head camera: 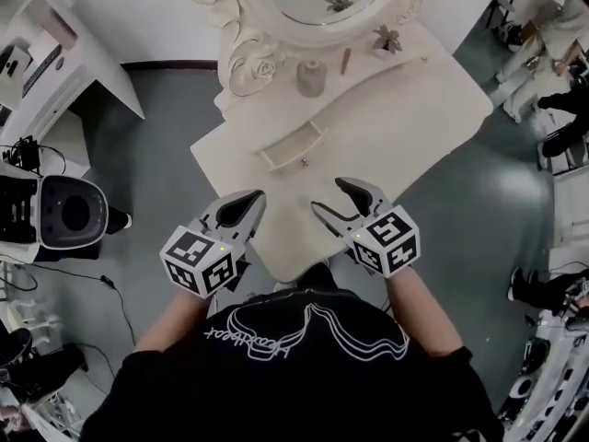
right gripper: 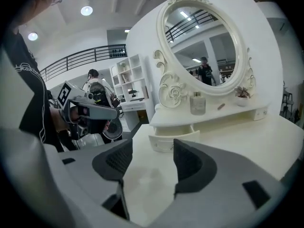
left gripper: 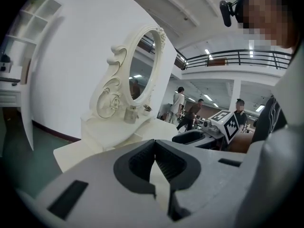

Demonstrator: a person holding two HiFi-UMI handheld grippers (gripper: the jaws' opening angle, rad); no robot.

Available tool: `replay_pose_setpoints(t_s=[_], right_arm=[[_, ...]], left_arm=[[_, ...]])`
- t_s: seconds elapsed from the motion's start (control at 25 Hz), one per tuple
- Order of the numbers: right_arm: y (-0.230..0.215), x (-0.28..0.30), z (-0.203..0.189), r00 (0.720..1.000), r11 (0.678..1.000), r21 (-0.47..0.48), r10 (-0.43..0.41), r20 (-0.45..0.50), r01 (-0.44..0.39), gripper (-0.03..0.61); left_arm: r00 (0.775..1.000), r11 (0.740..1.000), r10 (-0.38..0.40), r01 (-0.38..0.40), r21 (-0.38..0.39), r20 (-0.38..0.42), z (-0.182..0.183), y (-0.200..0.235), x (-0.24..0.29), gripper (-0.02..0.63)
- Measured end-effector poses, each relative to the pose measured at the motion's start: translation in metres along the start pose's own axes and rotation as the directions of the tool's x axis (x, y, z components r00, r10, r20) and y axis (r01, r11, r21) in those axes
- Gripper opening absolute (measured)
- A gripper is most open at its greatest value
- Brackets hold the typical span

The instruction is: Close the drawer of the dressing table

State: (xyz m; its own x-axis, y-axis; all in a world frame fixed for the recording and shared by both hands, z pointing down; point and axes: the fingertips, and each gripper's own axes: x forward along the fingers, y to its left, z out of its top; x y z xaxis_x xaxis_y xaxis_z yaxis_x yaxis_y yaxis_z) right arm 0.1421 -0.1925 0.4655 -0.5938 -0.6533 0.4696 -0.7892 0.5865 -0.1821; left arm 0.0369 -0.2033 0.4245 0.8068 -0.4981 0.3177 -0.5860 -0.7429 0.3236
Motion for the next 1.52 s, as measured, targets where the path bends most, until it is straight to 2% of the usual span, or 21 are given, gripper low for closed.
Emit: replay_pose_setpoints(t_s=[0.2, 0.6, 1.04, 1.2, 1.52], right_arm=[[-0.022, 0.039, -0.013, 0.997, 1.0, -0.016, -0.008, -0.075, 0.006, 0.245], [-0.049, 0.089, -0.045, 0.988, 0.998, 0.055, -0.012, -0.153, 0.021, 0.221], [-0.063, 0.118, -0.052, 0.986, 0.998, 0.025, -0.046, -0.161, 0.051, 0.16], [-0.067, 0.119, -0.053, 0.985, 0.998, 0.021, -0.06, -0.164, 0.065, 0.114], [-0.07, 0.124, -0.052, 0.986, 0.997, 0.046, -0.056, -0.154, 0.064, 0.107]], left_arm=[[0.999, 0.998, 0.051, -0.051, -0.021, -0.008, -0.004, 0.022, 0.005, 0.003], [0.991, 0.984, 0.128, -0.13, -0.124, -0.021, -0.024, 0.061, 0.01, 0.003], [0.989, 0.98, 0.137, -0.143, -0.138, -0.053, -0.035, 0.07, 0.017, 0.003], [0.99, 0.981, 0.13, -0.138, -0.136, -0.061, -0.036, 0.069, 0.019, 0.003], [0.991, 0.983, 0.117, -0.126, -0.136, -0.071, -0.033, 0.077, 0.024, 0.003]])
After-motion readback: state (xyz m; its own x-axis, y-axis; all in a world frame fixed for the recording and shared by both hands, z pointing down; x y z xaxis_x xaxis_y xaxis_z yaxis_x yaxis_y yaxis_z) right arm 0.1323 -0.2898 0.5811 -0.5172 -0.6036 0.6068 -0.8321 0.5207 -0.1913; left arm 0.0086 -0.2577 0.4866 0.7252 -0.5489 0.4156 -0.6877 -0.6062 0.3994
